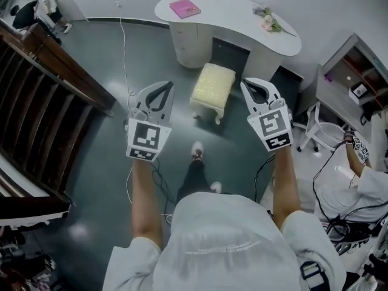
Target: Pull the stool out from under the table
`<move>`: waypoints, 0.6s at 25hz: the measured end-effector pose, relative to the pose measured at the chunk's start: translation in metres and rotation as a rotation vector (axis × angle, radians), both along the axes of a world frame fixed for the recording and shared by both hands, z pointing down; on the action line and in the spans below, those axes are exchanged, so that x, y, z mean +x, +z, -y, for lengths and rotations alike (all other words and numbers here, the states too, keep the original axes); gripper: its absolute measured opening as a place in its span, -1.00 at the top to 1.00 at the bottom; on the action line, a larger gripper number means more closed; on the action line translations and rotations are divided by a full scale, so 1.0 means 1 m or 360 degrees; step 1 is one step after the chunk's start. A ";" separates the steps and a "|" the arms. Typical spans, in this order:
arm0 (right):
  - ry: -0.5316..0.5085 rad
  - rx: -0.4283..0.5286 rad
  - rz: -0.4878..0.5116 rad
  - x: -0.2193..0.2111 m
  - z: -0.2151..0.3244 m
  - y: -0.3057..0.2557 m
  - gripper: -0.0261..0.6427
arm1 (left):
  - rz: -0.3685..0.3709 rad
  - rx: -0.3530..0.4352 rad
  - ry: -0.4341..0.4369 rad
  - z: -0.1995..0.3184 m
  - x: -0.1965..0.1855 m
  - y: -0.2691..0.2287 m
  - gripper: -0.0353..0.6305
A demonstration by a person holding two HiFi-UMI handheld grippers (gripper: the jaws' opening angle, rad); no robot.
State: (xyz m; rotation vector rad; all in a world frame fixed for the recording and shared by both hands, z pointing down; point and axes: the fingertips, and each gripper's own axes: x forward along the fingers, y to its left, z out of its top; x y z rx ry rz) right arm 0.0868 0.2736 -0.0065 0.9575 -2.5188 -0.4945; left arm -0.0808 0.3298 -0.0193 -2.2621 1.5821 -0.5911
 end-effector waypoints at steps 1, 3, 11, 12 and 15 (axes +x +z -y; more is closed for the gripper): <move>-0.0002 0.0006 0.0005 0.001 -0.004 -0.002 0.88 | 0.0003 0.0008 0.0005 -0.004 0.002 -0.002 0.83; -0.0005 0.0013 0.0010 0.002 -0.009 -0.005 0.88 | 0.0002 0.0014 0.0011 -0.008 0.005 -0.003 0.83; -0.0020 0.0010 -0.0006 0.001 -0.011 -0.003 0.88 | 0.0002 -0.0012 0.0002 -0.009 0.007 0.002 0.83; -0.0021 0.0010 -0.0008 0.000 -0.011 -0.001 0.88 | 0.0004 -0.0011 0.0000 -0.009 0.006 0.003 0.83; -0.0024 0.0010 -0.0006 -0.003 -0.014 0.000 0.88 | 0.0009 -0.0009 -0.0001 -0.011 0.003 0.002 0.83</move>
